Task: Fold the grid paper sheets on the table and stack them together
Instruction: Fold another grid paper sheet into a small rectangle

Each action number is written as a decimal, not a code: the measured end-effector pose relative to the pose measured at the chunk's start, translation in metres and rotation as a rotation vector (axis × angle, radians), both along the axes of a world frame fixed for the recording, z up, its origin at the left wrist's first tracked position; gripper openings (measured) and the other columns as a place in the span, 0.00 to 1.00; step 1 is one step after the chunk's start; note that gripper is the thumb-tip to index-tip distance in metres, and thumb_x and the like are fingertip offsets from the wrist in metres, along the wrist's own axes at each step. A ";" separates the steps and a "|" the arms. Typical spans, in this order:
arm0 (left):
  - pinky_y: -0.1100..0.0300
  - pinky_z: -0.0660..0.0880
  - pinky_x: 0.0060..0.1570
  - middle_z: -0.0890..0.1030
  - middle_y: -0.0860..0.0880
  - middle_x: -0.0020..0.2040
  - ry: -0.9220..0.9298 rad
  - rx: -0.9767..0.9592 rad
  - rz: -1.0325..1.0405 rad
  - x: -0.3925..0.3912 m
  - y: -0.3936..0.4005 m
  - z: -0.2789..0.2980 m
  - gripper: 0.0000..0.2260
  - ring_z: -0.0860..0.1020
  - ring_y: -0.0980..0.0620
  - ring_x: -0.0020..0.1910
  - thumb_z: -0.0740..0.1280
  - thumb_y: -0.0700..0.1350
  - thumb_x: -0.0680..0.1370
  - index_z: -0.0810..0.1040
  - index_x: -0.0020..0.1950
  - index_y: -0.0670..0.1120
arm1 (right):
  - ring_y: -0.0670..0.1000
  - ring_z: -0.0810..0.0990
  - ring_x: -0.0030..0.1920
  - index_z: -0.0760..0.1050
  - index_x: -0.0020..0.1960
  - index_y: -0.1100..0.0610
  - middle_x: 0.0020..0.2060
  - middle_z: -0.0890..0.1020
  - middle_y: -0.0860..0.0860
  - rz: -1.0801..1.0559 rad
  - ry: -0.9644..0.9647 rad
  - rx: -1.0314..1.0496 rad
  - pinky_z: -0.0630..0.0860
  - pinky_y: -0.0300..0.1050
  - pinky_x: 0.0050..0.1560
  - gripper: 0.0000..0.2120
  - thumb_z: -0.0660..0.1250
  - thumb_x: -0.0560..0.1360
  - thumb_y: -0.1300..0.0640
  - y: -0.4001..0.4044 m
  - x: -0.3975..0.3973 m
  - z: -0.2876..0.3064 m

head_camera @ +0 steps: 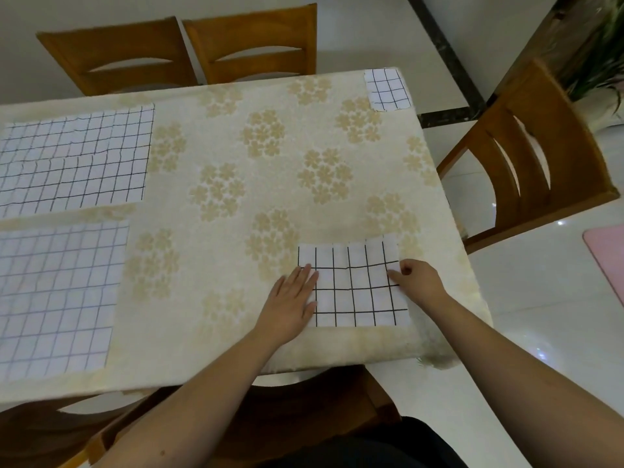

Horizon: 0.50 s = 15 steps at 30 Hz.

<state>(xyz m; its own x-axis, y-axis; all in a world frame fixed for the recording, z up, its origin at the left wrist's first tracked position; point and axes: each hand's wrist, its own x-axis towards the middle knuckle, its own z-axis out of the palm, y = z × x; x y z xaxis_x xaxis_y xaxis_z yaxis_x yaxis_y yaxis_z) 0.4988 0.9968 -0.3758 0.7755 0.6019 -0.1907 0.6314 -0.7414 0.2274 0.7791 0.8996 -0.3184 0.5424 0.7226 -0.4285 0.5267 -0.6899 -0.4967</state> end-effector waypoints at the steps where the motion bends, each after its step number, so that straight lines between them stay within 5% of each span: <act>1: 0.51 0.47 0.76 0.48 0.50 0.80 0.017 0.018 -0.017 0.001 0.000 -0.002 0.26 0.47 0.51 0.78 0.47 0.56 0.83 0.49 0.80 0.50 | 0.49 0.61 0.28 0.58 0.32 0.56 0.27 0.62 0.51 0.005 -0.004 0.006 0.57 0.45 0.30 0.22 0.68 0.76 0.53 0.000 0.000 -0.003; 6: 0.51 0.48 0.74 0.52 0.49 0.80 0.077 0.050 -0.016 -0.004 0.001 -0.013 0.26 0.52 0.49 0.78 0.47 0.58 0.83 0.53 0.79 0.49 | 0.49 0.66 0.30 0.63 0.33 0.55 0.27 0.67 0.49 -0.060 0.003 0.003 0.61 0.43 0.32 0.18 0.68 0.75 0.53 0.001 0.000 -0.017; 9: 0.50 0.49 0.73 0.52 0.48 0.80 0.093 0.029 -0.001 -0.011 0.002 -0.018 0.27 0.52 0.49 0.78 0.43 0.59 0.83 0.52 0.79 0.50 | 0.49 0.74 0.41 0.74 0.45 0.53 0.37 0.77 0.48 -0.147 0.044 0.009 0.67 0.40 0.43 0.05 0.69 0.75 0.53 0.000 0.000 -0.023; 15: 0.48 0.49 0.73 0.51 0.47 0.80 0.072 0.035 -0.006 -0.012 0.005 -0.020 0.27 0.50 0.49 0.78 0.42 0.60 0.83 0.53 0.79 0.49 | 0.51 0.78 0.41 0.76 0.59 0.56 0.42 0.79 0.50 -0.233 -0.030 0.156 0.71 0.43 0.40 0.12 0.66 0.76 0.55 -0.001 -0.008 -0.029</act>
